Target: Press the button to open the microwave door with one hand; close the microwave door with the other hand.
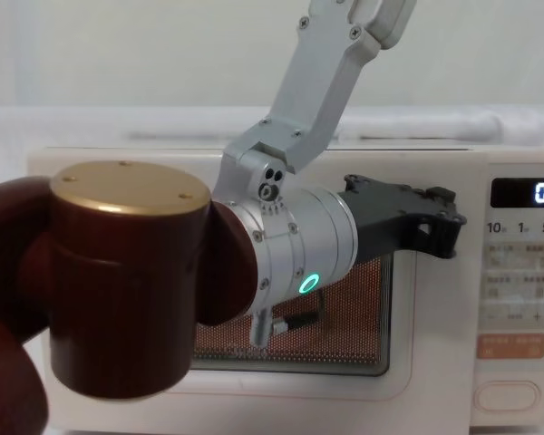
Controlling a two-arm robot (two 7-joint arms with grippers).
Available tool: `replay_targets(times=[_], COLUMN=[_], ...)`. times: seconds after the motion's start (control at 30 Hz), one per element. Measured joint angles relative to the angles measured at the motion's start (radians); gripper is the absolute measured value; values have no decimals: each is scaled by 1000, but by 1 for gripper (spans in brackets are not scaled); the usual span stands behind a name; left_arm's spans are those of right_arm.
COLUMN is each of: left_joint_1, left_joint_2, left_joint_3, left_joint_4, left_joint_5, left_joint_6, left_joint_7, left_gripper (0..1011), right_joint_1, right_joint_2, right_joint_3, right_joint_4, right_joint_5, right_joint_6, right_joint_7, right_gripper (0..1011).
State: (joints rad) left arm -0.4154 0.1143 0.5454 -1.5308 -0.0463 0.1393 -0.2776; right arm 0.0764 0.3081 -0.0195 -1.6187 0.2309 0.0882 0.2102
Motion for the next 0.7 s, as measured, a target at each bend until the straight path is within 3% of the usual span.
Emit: replay_targets(times=[0.7], left_joint_1=[5], left_joint_2=[-59], left_joint_3=[-50], left_joint_4=[30], left_joint_5=[53], left_joint_6=[-5], left_joint_7=[34], left_gripper=[0], right_joint_1=[0], right_joint_2=[0], right_joint_3=[0], right_joint_4=[0], right_joint_5=[0], right_joint_6=[0], right_joint_7=[0], right_gripper=[1002])
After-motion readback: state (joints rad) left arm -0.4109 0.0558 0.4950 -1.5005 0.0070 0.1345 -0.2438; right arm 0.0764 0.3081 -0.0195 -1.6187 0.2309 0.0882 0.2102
